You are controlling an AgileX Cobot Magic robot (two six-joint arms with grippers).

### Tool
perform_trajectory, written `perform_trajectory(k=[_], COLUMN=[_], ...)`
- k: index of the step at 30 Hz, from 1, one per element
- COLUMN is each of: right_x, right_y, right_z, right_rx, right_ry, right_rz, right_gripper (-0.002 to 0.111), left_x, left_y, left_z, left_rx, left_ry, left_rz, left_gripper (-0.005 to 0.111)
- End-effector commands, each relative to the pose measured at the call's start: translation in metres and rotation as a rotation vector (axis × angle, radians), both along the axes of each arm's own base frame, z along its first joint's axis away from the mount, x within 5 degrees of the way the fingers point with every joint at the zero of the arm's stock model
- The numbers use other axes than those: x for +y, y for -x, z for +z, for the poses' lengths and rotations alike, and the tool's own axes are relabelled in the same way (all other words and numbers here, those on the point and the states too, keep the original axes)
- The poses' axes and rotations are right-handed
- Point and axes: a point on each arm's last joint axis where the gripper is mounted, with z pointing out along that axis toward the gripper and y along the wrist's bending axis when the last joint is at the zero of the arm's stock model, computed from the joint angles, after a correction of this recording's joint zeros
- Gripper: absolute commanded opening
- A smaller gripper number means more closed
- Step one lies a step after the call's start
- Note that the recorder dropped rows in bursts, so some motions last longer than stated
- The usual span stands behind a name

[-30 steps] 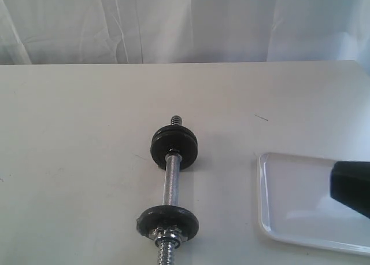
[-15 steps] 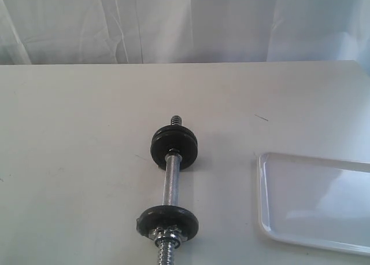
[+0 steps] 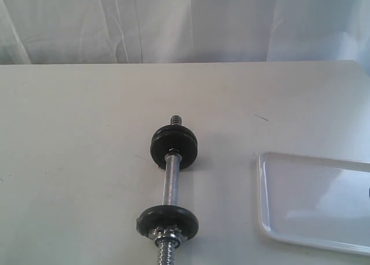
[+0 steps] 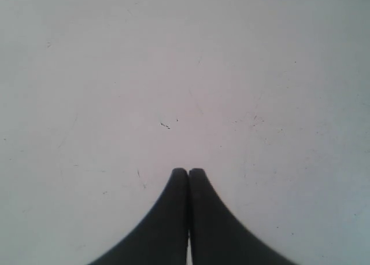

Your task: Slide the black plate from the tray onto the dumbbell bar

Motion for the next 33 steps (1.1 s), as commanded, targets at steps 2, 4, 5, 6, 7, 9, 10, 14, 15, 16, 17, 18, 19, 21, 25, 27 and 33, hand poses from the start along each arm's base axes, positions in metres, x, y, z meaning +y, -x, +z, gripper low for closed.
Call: perform_trajectory(k=[2,4,5,6,7,9,10,14,15,16,17,18,19,21,25,27,33], right_x=[-0.0094,-0.0133,-0.0138,-0.0139,-0.0138,-0.0137,-0.0134,-0.01,-0.0094,-0.009,-0.0088,-0.0088,-0.0088,-0.009,-0.01,-0.0115,-0.0167], right_y=[-0.0009,-0.0019,-0.002,-0.002,-0.0019,-0.0019,-0.0018,-0.001,-0.0008,-0.0007,-0.0007,-0.0007,-0.0007,-0.0007,-0.0009,-0.0012,-0.0017], right_z=[-0.0157,-0.0147,-0.0146,-0.0147,-0.0147,-0.0148,-0.0148,-0.0158,-0.0159,-0.0159,-0.016,-0.016,-0.016,-0.016,-0.016,-0.016,-0.016], right_rx=[0.014,-0.025,-0.03,-0.029,-0.028,-0.027,-0.024,0.012,0.017,0.021,0.023,0.023,0.027,0.038,0.064,0.068,0.084], right_ry=[0.452,0.592,0.611,0.614,0.609,0.607,0.594,0.469,0.448,0.431,0.424,0.424,0.414,0.383,0.31,0.309,0.299], right_rz=[-0.04,-0.062,-0.065,-0.065,-0.064,-0.064,-0.062,-0.043,-0.04,-0.037,-0.038,-0.038,-0.041,-0.055,-0.102,-0.13,-0.227], right_gripper=[0.0,0.0,0.0,0.0,0.0,0.0,0.0,0.0,0.0,0.0,0.0,0.0,0.0,0.0,0.0,0.0,0.0], left_x=[0.0002,0.0002,0.0002,0.0002,0.0002,0.0002,0.0002,0.0002,0.0002,0.0002,0.0002,0.0002,0.0002,0.0002,0.0002,0.0002,0.0002], left_y=[0.0001,0.0001,0.0001,0.0001,0.0001,0.0001,0.0001,0.0001,0.0001,0.0001,0.0001,0.0001,0.0001,0.0001,0.0001,0.0001,0.0001], left_z=[-0.0011,-0.0009,-0.0009,-0.0009,-0.0009,-0.0009,-0.0009,-0.0009,-0.0009,-0.0009,-0.0009,-0.0009,-0.0009,-0.0009,-0.0009,-0.0009,-0.0009], left_rx=[-0.001,-0.002,-0.002,-0.002,-0.002,-0.002,-0.002,-0.002,-0.002,-0.002,-0.002,-0.002,-0.002,-0.002,-0.002,-0.002,-0.002], left_ry=[0.005,0.005,0.005,0.005,0.005,0.005,0.005,0.005,0.005,0.005,0.005,0.005,0.005,0.005,0.005,0.005,0.005], left_rz=[0.005,0.005,0.005,0.005,0.005,0.005,0.005,0.005,0.005,0.005,0.005,0.005,0.005,0.005,0.005,0.005,0.005], left_gripper=[0.0,0.0,0.0,0.0,0.0,0.0,0.0,0.0,0.0,0.0,0.0,0.0,0.0,0.0,0.0,0.0,0.0])
